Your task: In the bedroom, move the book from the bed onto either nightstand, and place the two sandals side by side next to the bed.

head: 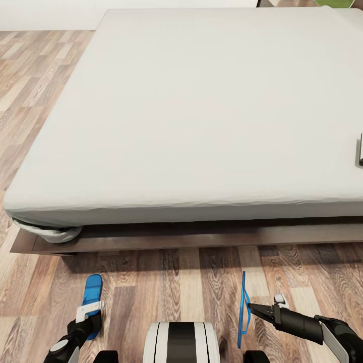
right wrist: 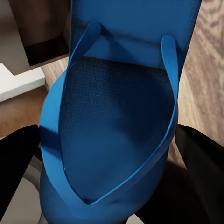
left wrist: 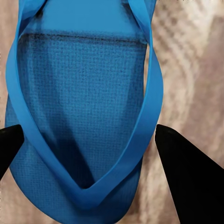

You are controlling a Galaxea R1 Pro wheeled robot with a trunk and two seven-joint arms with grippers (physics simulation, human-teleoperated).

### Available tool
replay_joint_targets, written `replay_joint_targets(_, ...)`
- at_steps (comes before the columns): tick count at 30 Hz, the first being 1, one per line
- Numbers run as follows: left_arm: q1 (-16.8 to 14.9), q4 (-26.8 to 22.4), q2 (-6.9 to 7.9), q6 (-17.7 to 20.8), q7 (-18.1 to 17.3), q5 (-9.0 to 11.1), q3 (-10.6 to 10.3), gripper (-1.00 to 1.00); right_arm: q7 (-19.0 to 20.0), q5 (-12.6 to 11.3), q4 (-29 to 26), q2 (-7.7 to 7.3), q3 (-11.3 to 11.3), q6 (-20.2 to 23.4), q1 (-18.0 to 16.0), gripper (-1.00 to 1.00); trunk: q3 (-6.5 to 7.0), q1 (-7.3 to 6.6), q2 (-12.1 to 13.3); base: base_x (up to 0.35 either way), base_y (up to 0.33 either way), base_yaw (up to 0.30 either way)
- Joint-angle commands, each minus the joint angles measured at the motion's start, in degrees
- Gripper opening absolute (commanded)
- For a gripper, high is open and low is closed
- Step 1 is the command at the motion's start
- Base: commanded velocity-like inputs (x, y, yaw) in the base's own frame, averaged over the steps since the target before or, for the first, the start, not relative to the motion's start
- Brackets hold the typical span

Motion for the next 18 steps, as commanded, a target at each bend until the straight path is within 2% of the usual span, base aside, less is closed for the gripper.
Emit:
replay_joint_targets(1, 0.0, 0.0, 0.00, 0.1, -0.2, 0.6, 0.1, -1.00, 0.0, -0.5, 0.0, -0.07, 0.3, 0.5, 0.0, -1.00, -0.03, -0.01, 0.0, 0.000, 0.000, 0.000)
replay_joint_targets(5, 0.0, 0.0, -0.04, 0.1, -0.2, 0.6, 0.1, -1.00, 0.0, -0.5, 0.0, -0.07, 0.3, 0.5, 0.0, -1.00, -0.03, -0.01, 0.0, 0.000, 0.000, 0.000)
replay_joint_targets(6, 0.0, 0.0, -0.03, 0.1, -0.2, 0.6, 0.1, 1.00, 0.0, -0.5, 0.0, -0.07, 0.3, 0.5, 0.0, -1.00, -0.03, -0.01, 0.0, 0.000, 0.000, 0.000)
replay_joint_targets(18, 0.0, 0.0, -0.02, 0.2, -0.2, 0.6, 0.1, 1.00, 0.0, -0.5, 0.0, -0.08, 0.3, 0.5, 0.0, -1.00, -0.03, -0.01, 0.0, 0.000, 0.000, 0.000)
